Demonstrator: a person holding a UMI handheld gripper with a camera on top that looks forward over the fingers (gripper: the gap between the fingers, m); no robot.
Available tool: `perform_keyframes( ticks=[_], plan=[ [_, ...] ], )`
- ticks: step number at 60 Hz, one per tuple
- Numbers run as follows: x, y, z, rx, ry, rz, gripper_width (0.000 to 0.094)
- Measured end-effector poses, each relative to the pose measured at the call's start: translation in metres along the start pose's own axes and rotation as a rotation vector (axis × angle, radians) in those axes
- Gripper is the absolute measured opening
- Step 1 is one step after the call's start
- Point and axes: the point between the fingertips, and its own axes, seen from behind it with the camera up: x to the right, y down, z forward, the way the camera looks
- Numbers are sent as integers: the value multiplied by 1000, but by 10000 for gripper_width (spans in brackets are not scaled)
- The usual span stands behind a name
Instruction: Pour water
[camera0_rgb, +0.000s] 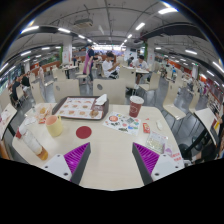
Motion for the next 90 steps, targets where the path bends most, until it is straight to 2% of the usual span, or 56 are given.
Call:
perform_keyframes(
  ticks=[21,31,38,54,69,75,82,90],
  plan=[
    [-30,39,-14,-35,56,9,848],
    [-85,77,-29,-60,60,18,848],
    [-147,101,-36,-66,25,41,848],
    [-297,103,-15,22,-122,66,854],
    [-354,70,39,121,-129,83,849],
    [-355,59,62,161,-93,76,781],
    [-353,52,77,191,-56,68,555],
    [-354,50,79,207,-44,64,474]
  ],
)
